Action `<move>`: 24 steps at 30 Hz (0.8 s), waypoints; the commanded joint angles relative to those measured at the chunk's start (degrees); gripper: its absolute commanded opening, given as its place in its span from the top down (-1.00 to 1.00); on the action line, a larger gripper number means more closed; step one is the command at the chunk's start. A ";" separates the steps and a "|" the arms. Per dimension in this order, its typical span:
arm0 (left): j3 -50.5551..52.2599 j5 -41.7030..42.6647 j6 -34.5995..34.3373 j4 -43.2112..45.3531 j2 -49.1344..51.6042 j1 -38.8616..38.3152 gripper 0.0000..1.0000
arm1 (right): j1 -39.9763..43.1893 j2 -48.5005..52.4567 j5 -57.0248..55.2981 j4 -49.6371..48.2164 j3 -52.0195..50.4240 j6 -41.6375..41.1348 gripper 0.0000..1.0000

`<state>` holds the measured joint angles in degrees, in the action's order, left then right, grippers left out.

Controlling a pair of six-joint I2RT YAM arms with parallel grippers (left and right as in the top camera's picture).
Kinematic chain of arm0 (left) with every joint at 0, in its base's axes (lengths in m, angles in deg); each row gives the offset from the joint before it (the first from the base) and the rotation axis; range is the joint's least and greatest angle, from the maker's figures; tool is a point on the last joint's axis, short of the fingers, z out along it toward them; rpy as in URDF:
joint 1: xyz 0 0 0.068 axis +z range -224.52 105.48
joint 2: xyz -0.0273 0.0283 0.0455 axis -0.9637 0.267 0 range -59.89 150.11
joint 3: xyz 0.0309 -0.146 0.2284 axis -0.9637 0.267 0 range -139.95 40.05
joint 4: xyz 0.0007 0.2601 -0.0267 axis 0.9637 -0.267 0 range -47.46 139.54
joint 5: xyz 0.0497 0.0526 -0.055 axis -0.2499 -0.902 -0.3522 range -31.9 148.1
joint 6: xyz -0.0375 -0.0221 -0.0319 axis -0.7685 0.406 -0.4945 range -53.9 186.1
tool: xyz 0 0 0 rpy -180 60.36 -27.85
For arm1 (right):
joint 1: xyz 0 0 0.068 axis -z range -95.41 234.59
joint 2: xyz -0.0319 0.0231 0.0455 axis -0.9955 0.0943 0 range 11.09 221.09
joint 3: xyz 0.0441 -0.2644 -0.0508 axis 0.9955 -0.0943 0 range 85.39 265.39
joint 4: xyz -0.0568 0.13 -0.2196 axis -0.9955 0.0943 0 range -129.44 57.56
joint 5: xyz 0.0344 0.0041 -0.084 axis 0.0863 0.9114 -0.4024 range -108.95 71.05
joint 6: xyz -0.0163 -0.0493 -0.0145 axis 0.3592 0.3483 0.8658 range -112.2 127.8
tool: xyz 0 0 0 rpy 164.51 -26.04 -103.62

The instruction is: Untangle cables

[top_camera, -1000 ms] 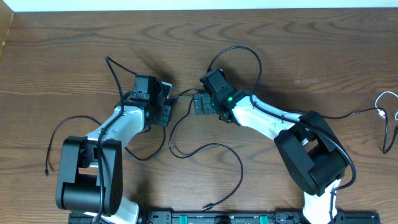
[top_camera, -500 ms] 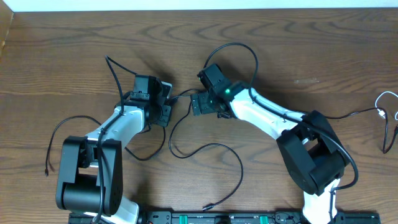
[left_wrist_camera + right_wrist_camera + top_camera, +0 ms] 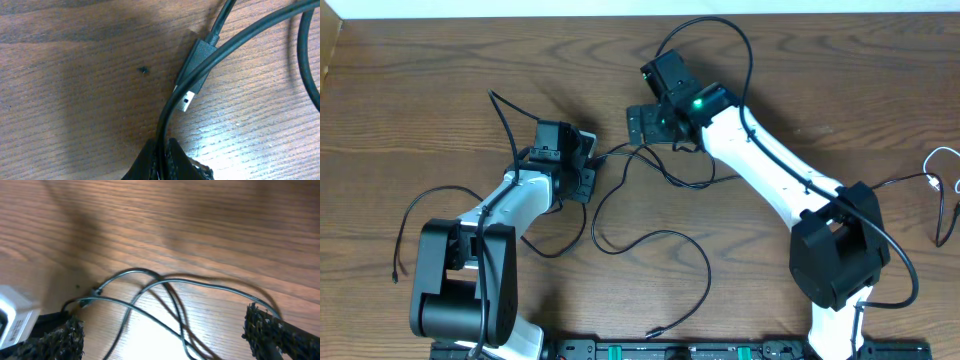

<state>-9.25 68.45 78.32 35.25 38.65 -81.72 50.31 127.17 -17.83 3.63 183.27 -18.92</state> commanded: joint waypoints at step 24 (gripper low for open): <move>0.50 -0.33 -0.50 0.00 0.59 0.00 0.85 | -3.04 20.90 -1.44 10.47 12.55 0.52 -0.89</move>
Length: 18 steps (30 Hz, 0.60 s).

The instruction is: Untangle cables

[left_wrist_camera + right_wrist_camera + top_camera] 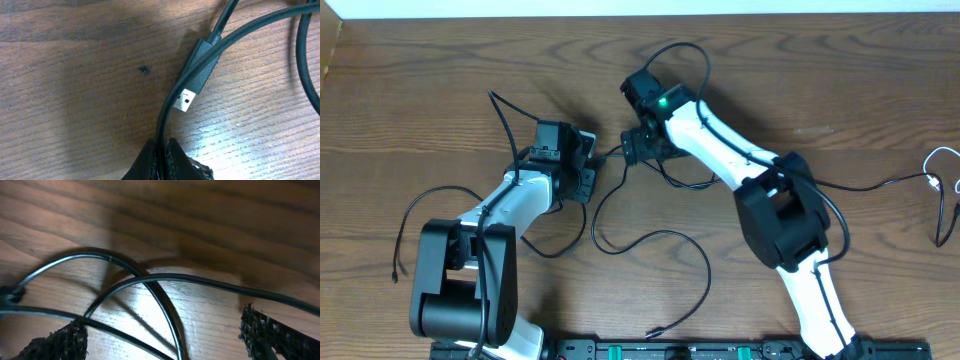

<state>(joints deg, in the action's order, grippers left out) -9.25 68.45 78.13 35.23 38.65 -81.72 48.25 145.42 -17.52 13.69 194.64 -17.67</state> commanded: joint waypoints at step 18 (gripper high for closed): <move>0.50 -0.33 -0.31 0.04 0.59 0.00 0.85 | -1.97 4.46 -6.10 3.06 1.09 -3.45 -0.19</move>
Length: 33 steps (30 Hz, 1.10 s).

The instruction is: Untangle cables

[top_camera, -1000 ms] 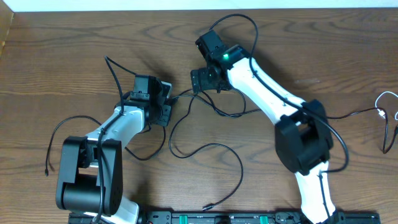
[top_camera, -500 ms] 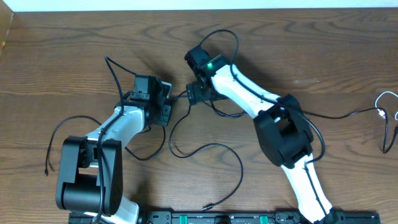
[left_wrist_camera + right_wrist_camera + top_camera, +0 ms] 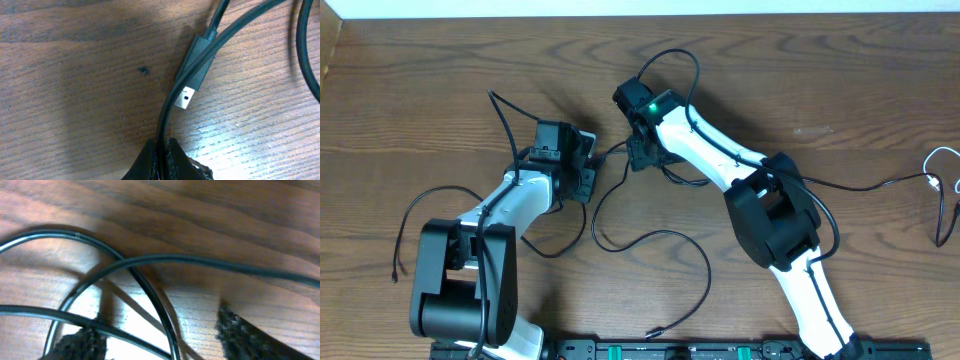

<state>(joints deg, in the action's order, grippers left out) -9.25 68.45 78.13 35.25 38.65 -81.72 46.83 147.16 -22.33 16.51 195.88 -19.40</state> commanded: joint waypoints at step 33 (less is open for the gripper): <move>0.50 -0.33 -0.28 0.07 0.59 0.00 0.84 | 4.90 -16.31 5.90 14.80 -0.13 10.16 0.98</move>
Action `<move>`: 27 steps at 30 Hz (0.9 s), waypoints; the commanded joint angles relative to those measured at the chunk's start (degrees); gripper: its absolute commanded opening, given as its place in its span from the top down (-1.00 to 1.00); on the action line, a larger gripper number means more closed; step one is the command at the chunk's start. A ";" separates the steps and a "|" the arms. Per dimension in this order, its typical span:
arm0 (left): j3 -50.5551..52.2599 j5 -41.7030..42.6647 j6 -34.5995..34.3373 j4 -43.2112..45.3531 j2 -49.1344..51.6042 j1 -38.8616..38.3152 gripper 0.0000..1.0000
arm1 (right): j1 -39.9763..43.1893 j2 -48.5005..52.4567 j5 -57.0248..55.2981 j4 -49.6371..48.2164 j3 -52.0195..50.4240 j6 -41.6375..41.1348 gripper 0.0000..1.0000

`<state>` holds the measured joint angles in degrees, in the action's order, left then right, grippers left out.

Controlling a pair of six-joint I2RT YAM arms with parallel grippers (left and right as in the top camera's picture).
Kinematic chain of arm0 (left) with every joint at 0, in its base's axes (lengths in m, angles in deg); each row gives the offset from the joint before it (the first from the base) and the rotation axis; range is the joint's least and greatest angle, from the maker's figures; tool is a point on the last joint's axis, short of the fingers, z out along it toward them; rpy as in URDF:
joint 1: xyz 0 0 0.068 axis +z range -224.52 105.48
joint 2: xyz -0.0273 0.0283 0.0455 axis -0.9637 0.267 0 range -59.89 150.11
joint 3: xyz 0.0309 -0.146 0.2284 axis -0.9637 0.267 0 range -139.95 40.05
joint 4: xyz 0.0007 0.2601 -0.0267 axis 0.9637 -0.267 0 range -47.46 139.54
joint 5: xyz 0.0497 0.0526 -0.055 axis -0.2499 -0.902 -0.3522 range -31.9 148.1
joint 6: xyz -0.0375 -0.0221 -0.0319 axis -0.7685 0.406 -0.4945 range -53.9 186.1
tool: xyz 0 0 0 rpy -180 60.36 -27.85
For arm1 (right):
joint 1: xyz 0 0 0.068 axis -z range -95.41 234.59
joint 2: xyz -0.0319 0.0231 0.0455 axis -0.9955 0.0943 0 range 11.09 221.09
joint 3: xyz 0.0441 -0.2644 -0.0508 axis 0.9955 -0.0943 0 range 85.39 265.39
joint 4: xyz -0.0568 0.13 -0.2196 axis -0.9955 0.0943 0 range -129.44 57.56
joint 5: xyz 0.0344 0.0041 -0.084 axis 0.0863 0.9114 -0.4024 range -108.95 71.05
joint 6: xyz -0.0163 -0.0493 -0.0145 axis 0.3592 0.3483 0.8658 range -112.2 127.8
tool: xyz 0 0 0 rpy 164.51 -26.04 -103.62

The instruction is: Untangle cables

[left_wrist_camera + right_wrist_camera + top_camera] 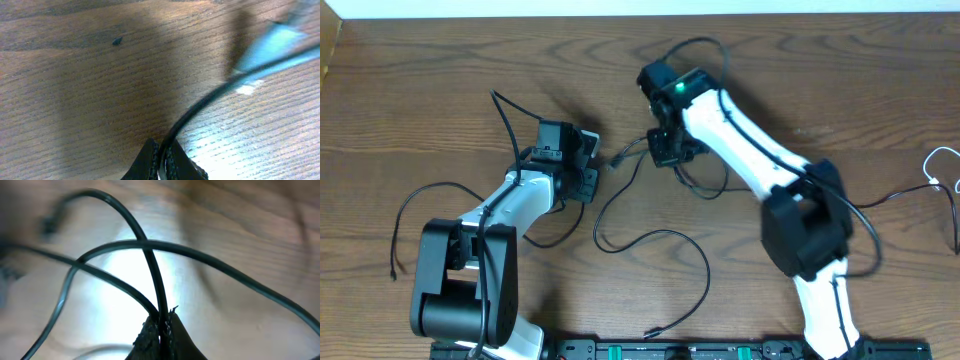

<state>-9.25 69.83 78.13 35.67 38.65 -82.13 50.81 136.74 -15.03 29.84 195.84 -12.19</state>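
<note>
Several black cables (642,238) lie looped and crossed on the wooden table (440,80). My left gripper (586,172) is shut on one black cable (210,97), which runs up and to the right from between the fingertips (150,159). A blurred pale shape (267,42) shows at the upper right of that view. My right gripper (670,150) is shut on another black cable (150,265), just below where it crosses two more strands (100,272). A small plug end (617,160) lies between the two grippers.
A white cable (942,158) lies at the right edge, with a black cable (905,190) running toward it. Another black cable (420,200) loops at the left beside my left arm. A black rail (670,350) lines the front edge.
My right gripper stood open astride the crossing cables; now it is shut on one cable and sits further right. The USB plug has left its place in the left wrist view.
My left gripper stayed shut on its cable throughout. My right gripper was open well above the crossing strands, then close over them, then astride them at the table. Now it is shut on one strand and shifted right, and the cables near the left gripper have moved.
</note>
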 commanded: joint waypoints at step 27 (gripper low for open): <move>0.50 -1.70 -0.31 -0.35 0.59 0.42 0.85 | 9.46 -19.47 1.09 -5.49 -0.09 3.56 0.98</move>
<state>-9.25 68.67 78.13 35.60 38.65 -82.02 58.29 118.90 -9.06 24.94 195.84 -5.04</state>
